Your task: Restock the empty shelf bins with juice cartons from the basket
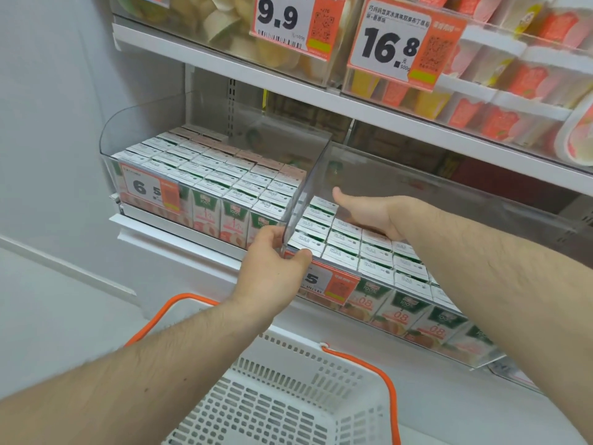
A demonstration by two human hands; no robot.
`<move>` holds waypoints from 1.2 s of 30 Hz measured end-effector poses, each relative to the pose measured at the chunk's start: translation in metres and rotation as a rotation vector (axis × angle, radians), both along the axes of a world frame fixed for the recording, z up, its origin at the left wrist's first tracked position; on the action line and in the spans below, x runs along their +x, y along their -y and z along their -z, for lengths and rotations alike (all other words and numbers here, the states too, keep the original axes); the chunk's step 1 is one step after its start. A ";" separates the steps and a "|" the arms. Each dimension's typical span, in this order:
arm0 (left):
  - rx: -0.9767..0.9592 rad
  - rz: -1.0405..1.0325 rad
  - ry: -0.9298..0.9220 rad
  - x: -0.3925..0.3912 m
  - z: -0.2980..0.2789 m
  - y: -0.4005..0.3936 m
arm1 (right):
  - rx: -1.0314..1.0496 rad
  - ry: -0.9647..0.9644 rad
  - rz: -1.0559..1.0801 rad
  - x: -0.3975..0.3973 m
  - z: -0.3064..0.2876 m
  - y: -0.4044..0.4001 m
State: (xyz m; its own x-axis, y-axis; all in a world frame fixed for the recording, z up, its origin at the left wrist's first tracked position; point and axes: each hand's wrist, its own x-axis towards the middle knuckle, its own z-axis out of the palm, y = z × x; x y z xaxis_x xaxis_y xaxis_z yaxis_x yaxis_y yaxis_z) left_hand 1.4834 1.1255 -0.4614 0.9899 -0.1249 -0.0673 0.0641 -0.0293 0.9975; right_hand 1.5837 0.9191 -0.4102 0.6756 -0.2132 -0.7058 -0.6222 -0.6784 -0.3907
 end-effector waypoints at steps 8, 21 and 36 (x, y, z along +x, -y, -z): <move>0.120 0.024 0.026 -0.010 -0.007 0.009 | -0.189 -0.012 0.028 -0.027 -0.011 0.035; 0.328 -0.009 0.091 -0.021 -0.004 0.029 | -0.205 -0.050 0.038 -0.060 -0.019 0.071; 0.350 -0.053 0.100 -0.022 0.000 0.033 | -0.185 0.014 0.153 -0.100 -0.023 0.095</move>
